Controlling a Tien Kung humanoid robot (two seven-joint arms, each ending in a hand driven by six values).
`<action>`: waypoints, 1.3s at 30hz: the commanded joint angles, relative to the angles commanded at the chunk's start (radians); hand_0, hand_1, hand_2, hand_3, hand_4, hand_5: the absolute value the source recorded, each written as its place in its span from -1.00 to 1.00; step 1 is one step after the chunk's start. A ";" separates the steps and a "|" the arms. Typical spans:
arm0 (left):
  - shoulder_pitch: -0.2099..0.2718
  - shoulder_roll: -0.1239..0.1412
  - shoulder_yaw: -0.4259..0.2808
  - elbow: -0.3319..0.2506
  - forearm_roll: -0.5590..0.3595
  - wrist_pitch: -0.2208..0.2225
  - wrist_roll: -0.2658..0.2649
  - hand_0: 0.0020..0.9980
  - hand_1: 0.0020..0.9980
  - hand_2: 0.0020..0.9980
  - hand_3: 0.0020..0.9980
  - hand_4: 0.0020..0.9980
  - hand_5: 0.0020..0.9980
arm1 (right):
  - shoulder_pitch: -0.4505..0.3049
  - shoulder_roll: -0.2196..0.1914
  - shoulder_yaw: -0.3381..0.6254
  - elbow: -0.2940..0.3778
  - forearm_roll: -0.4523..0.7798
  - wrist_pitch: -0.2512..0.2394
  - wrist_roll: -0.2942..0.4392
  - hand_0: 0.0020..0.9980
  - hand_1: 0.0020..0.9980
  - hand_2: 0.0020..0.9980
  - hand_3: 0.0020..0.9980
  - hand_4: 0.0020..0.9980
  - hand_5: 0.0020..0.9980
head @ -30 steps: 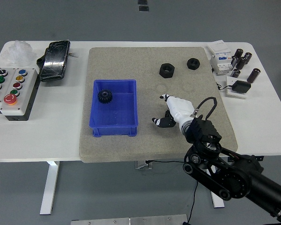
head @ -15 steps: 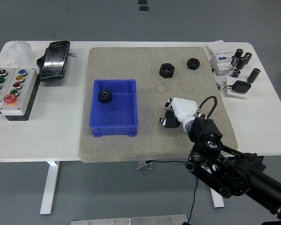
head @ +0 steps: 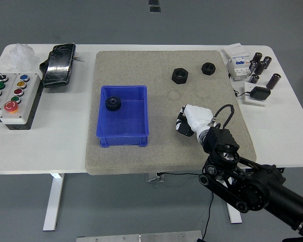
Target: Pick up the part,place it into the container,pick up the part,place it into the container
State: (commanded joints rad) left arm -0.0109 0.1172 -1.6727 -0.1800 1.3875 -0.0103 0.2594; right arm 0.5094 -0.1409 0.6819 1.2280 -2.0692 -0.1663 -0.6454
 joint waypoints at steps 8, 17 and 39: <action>-0.001 0.001 0.001 0.000 -0.002 0.001 0.000 0.24 0.03 0.10 0.28 0.24 -0.20 | 0.049 0.000 -0.058 0.004 0.003 -0.089 0.000 -0.38 -0.07 -0.24 -0.12 -0.95 -0.89; -0.002 0.003 0.003 0.000 -0.004 0.002 0.004 0.23 0.03 0.10 0.28 0.25 -0.19 | 0.186 0.063 -0.231 0.016 0.122 -0.228 0.103 -0.38 -0.07 -0.25 -0.15 -0.96 -0.93; 0.000 0.004 0.007 0.000 -0.005 0.002 0.007 0.24 0.03 0.11 0.29 0.26 -0.14 | 0.230 0.116 -0.290 -0.024 0.039 -0.195 0.073 0.54 0.69 0.74 0.67 0.37 -0.22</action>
State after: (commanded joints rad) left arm -0.0109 0.1217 -1.6658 -0.1800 1.3828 -0.0085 0.2664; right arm 0.7390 -0.0250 0.3921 1.2038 -2.0306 -0.3618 -0.5728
